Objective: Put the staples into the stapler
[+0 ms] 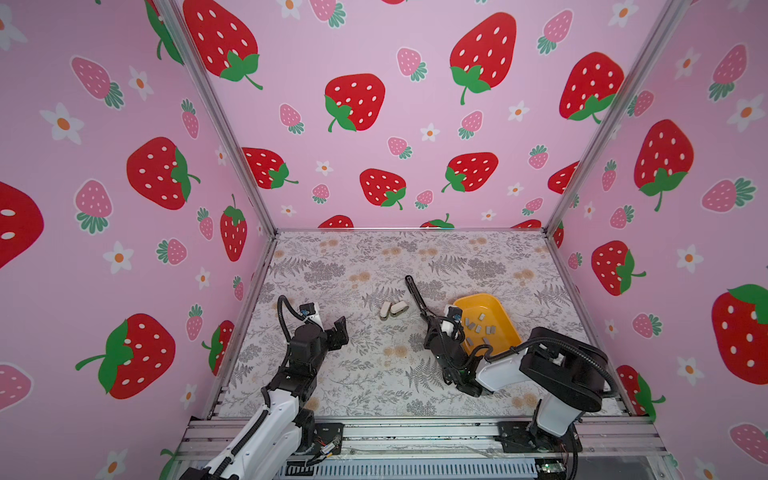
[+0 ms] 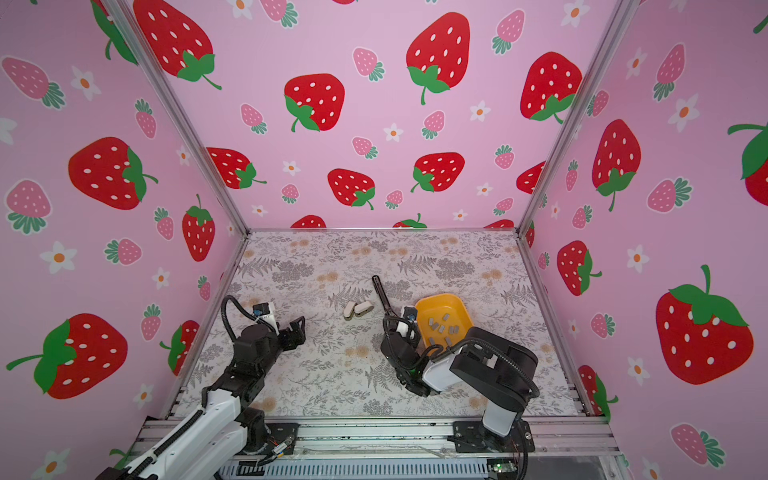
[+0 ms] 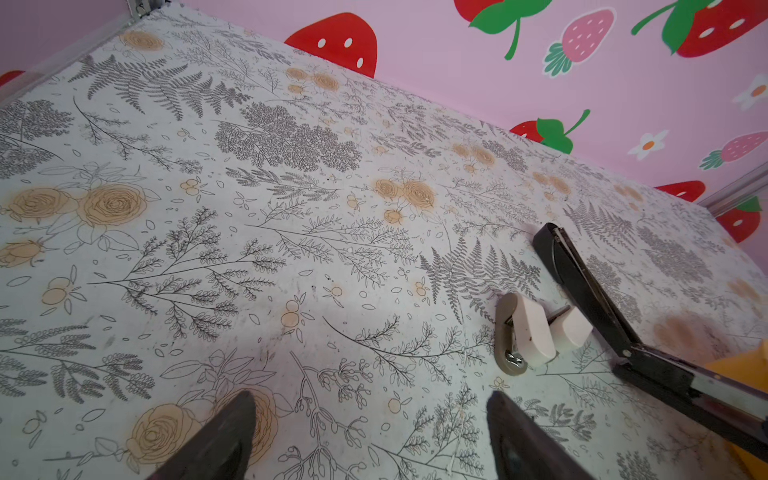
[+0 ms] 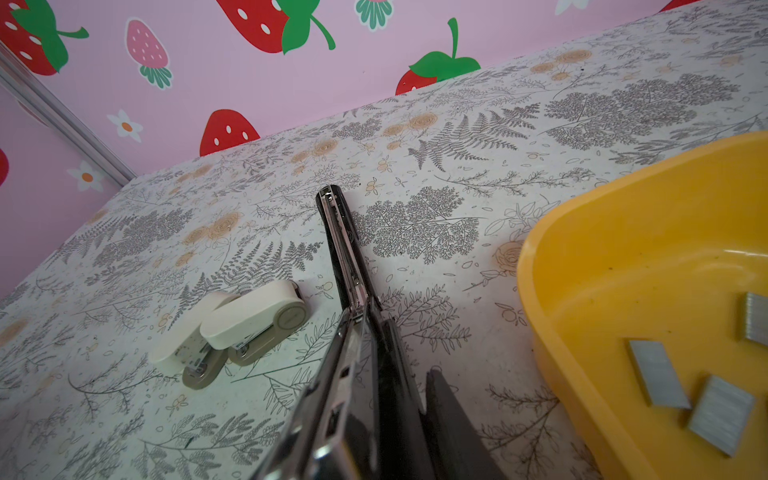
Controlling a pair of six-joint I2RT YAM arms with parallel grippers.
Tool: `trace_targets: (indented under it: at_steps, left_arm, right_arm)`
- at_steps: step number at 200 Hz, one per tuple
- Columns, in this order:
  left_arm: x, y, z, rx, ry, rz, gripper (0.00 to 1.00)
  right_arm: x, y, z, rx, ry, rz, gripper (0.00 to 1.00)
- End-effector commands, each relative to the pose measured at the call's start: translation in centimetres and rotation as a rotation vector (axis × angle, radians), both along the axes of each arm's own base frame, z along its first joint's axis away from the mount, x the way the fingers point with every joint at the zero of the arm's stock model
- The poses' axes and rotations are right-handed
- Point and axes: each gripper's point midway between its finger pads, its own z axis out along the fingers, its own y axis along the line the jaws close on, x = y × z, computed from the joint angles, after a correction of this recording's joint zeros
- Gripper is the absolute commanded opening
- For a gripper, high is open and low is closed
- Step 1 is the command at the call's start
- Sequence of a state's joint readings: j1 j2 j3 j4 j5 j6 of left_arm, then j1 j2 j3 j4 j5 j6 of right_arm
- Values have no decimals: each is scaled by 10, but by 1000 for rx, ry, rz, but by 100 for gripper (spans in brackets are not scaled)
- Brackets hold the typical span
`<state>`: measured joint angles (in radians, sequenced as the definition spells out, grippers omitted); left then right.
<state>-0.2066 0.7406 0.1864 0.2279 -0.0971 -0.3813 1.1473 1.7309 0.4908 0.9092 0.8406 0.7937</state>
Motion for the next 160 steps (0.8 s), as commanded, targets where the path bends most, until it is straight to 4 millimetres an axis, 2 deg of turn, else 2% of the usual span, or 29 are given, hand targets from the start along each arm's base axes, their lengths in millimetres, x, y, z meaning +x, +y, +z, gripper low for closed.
trace_targets:
  at_steps: [1, 27, 41, 75, 102, 126, 133, 160]
  left_arm:
    - [1, 4, 13, -30, -68, 26, 88]
    - [-2, 5, 15, -36, -90, 31, 89]
    - [-3, 5, 15, -37, -94, 32, 89]
    - [-2, 4, 14, -35, -88, 25, 89]
    - [-1, 3, 13, -32, -79, 18, 89]
    - [-1, 3, 13, -32, -77, 18, 89]
    - [-1, 2, 13, -32, -78, 17, 89]
    - [-1, 2, 14, -34, -83, 15, 88]
  right_arm:
    - [2, -2, 2, 77, -17, -52, 9]
    - [0, -1, -3, 69, -12, -47, 20]
    - [-3, -1, -3, 67, -10, -42, 22]
    - [-17, -1, -3, 47, -23, -39, 34]
    - [-26, -1, -11, 19, -5, -29, 45]
    - [-32, -7, -17, 21, 14, -32, 51]
    - [-34, -9, -18, 20, 18, -31, 57]
    - [-37, -12, -14, 17, 13, -32, 65]
